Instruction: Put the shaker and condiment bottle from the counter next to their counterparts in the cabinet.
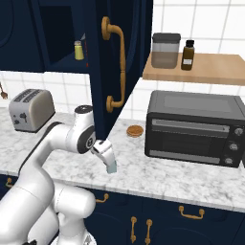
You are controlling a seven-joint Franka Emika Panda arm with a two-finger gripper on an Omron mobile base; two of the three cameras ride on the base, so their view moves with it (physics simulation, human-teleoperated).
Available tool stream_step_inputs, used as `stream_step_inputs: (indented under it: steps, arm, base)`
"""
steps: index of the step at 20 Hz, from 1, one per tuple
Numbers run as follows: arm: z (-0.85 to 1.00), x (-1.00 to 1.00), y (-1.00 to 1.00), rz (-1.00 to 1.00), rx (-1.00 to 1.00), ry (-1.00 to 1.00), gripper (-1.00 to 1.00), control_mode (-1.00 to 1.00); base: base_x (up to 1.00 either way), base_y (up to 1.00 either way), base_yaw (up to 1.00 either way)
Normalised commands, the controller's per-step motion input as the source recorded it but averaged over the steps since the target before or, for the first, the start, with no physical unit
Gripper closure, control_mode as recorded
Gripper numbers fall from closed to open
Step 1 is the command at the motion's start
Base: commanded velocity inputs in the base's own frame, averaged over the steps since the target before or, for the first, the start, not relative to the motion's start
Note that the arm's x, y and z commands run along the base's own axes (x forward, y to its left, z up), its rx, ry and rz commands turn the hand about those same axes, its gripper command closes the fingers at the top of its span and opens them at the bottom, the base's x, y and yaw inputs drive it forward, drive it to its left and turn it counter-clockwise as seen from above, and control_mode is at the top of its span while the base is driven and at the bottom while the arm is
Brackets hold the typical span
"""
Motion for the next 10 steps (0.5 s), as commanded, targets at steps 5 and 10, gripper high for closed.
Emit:
stream_step_inputs:
  steps: [5,10]
  arm:
    - [-0.13,0.00,-0.20,0.00,0.00,0.00,-1.00,-1.00]
    - [-0.14,0.08,-0.12,0.00,0.00,0.00,-1.00,-1.00]
  base:
    - [0.00,0.00,0.00]
    - [0.00,0.00,0.00]
